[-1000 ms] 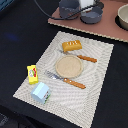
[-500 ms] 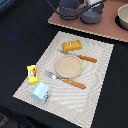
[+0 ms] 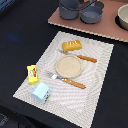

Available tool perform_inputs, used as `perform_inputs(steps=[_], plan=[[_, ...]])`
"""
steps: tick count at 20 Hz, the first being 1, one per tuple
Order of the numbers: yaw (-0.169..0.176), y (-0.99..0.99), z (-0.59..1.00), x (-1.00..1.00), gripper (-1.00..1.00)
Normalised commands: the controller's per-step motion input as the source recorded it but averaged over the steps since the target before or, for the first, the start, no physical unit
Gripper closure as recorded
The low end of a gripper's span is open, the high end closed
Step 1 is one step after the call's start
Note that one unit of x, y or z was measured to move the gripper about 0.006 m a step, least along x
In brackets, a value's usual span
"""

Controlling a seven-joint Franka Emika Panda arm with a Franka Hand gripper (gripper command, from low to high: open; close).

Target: Interact with the objects in diverse but meaningful ways.

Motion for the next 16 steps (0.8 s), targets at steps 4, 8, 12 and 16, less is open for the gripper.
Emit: perform_inputs(steps=[4, 8, 12, 16], plan=[[0.000, 0.55, 0.25, 0.76, 1.00], [0.000, 0.45, 0.24, 0.82, 1.00], [0.000, 0.44, 0.22, 0.83, 1.00], [0.000, 0.45, 0.17, 0.73, 1.00]])
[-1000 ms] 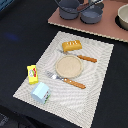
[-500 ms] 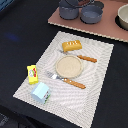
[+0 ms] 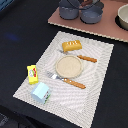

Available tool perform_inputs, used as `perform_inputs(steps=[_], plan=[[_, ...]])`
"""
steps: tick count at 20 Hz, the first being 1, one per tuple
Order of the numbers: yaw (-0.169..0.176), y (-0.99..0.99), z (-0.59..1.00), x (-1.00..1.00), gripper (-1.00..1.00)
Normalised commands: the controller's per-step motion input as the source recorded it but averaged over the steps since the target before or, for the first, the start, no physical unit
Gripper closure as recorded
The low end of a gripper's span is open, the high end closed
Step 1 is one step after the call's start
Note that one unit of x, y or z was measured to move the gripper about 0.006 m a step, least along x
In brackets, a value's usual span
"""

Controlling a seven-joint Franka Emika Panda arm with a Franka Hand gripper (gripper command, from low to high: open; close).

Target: Interact with the objects in diverse but meaningful ways.

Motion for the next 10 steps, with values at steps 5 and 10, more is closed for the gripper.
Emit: perform_inputs(steps=[5, 10], plan=[[0.000, 0.46, 0.10, 0.64, 1.00], [0.000, 0.48, 0.09, 0.56, -1.00]])
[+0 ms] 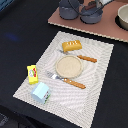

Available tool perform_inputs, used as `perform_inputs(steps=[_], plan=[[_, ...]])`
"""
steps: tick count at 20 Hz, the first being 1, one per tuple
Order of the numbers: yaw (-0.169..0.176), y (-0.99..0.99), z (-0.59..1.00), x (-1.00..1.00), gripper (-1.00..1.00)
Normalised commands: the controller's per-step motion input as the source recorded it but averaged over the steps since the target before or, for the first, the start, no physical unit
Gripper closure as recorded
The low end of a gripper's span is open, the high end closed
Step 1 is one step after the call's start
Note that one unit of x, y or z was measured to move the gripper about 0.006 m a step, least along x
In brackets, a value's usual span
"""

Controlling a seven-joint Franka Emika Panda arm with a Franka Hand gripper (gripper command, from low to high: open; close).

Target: Interact with the objects in diverse but meaningful ways.

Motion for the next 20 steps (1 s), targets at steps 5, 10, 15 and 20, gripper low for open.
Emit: perform_inputs(steps=[5, 10, 15, 20], plan=[[0.000, 0.46, 0.35, 0.43, -1.00], [0.000, 0.43, 0.81, 0.36, -1.00], [0.000, 0.28, 1.00, 0.22, -1.00], [0.000, 0.21, 1.00, 0.12, -1.00]])
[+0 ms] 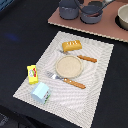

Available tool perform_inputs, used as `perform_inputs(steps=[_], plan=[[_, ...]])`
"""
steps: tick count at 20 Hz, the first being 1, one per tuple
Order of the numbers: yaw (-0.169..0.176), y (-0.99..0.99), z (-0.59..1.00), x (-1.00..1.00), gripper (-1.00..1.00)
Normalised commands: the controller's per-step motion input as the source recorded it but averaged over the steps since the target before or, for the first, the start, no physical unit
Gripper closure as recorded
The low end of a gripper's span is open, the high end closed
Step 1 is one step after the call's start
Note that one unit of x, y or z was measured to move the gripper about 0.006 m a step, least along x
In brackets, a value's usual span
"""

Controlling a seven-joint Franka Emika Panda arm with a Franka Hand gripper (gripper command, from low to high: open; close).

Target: Interact with the objects in diverse but meaningful ways.

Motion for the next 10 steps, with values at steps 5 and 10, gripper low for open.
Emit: perform_inputs(steps=[5, 10], plan=[[0.000, -0.09, 0.83, 0.20, -1.00], [-0.001, -0.55, 0.43, 0.14, -1.00]])
